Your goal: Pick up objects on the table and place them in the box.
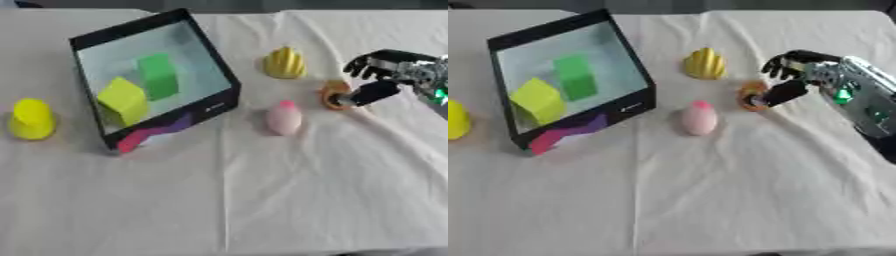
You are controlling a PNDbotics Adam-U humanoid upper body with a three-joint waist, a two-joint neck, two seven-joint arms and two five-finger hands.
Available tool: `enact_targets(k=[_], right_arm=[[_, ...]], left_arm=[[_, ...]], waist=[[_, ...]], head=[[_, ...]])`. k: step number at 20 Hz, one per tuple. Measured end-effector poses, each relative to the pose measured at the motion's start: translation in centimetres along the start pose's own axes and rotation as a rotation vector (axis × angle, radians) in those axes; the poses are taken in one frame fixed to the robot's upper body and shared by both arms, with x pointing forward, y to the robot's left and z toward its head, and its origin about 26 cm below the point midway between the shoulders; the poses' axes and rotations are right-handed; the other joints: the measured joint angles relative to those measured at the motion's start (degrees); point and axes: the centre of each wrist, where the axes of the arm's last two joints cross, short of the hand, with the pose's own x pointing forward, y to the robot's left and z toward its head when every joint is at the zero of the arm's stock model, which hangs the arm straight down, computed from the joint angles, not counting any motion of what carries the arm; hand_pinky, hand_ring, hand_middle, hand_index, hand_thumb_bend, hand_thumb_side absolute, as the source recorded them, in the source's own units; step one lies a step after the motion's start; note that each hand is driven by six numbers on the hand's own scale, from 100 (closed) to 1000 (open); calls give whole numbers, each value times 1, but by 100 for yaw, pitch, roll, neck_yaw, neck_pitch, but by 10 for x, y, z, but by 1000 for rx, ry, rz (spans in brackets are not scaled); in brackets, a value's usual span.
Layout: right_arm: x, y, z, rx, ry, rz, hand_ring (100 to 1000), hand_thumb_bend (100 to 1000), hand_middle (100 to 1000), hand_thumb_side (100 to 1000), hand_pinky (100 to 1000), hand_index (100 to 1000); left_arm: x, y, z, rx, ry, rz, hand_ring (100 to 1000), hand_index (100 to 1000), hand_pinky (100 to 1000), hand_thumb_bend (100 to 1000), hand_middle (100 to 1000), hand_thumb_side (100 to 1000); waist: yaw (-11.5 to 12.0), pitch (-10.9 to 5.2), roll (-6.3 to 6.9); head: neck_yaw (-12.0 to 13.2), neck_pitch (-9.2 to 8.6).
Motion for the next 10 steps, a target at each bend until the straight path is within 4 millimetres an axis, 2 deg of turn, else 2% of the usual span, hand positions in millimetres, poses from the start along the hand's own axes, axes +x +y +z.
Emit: enact_targets(k=[5,10], right_arm=[[0,4,-5,17,0,9,824,460,778,570,822,862],[-2,8,-10,27,7,10,793,432,746,531,796,829]], left_arm=[[0,0,0,-1,-1,-1,751,728,755,100,709,732],[0,0,0,-5,-2,-5,752,726,754,100,706,732]], waist=[[0,1,0],[0,2,2]], head=[[1,1],[2,2]])
